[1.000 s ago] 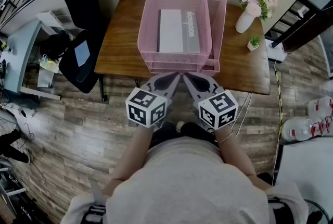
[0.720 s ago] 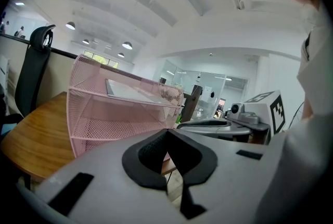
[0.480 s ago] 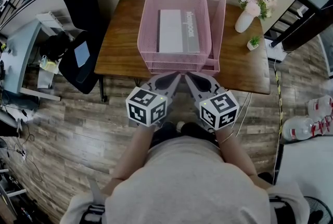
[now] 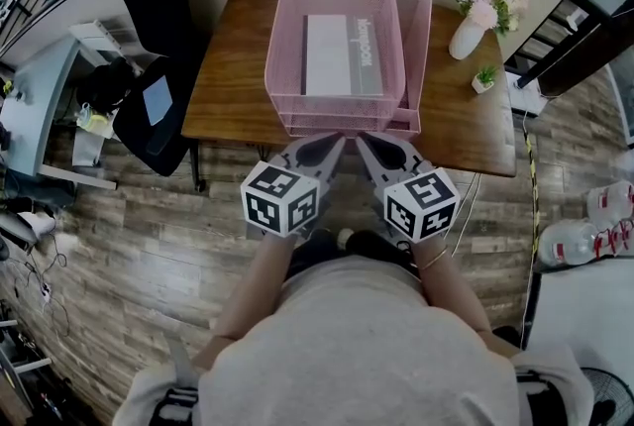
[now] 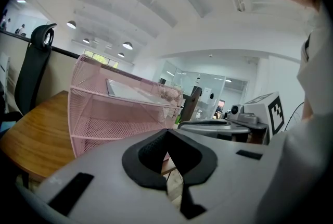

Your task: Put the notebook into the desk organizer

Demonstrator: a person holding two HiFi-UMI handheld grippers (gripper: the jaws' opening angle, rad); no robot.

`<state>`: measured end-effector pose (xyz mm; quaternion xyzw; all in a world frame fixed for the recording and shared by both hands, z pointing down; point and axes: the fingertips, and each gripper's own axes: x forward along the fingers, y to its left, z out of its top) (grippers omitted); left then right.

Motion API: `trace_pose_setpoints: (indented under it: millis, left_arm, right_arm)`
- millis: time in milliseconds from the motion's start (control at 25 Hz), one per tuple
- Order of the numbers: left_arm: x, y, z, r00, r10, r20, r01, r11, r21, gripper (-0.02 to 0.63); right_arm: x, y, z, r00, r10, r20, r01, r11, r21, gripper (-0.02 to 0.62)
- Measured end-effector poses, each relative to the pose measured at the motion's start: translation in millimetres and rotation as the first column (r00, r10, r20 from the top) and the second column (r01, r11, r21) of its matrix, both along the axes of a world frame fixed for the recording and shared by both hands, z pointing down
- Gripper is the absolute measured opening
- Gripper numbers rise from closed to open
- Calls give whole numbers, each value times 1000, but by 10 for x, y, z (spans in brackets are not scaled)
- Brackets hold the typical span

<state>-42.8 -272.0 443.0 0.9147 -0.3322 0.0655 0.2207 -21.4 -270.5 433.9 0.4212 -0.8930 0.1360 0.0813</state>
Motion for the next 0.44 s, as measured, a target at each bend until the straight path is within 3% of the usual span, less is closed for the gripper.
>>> trace_pose_setpoints:
  millis: [440]
  left_arm:
    - [32, 1, -34, 1000, 5, -6, -5, 1000, 7, 12]
  right_arm:
    - [-40, 12, -4, 1000, -7, 18, 7, 1000, 2, 9]
